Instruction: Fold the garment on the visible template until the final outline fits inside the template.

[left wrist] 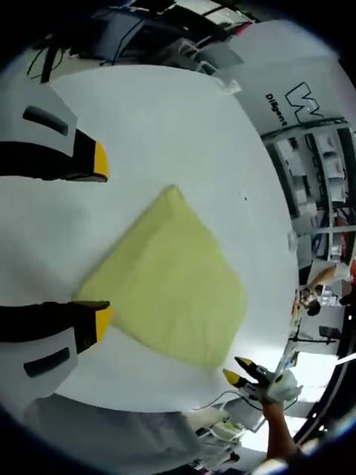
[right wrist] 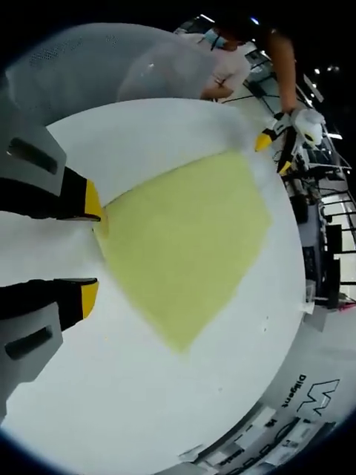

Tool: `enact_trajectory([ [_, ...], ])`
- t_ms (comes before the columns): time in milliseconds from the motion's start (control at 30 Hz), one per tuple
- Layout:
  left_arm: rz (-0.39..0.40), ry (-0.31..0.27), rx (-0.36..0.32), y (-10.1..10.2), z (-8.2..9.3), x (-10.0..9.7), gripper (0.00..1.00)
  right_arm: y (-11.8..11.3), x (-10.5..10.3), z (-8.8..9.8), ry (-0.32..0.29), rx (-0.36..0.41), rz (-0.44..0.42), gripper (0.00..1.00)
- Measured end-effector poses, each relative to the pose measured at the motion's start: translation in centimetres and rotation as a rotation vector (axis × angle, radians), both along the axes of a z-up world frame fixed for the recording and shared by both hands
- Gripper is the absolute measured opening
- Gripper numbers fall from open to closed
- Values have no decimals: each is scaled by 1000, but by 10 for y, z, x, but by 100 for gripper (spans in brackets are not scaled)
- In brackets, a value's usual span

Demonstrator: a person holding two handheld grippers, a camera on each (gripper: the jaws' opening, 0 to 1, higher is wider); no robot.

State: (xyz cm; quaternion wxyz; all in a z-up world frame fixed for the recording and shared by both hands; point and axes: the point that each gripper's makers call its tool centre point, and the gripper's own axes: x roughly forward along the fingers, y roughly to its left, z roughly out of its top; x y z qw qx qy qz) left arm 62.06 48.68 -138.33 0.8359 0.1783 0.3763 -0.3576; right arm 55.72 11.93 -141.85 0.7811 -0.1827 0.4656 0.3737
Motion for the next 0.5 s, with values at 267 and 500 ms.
enact_trajectory([
  [267, -6, 29, -6, 1, -17, -24, 64, 10, -15, -9, 25, 33, -13, 20],
  [500, -7, 54, -24, -2, -27, -43, 59, 17, -13, -10, 18, 80, -75, 12],
])
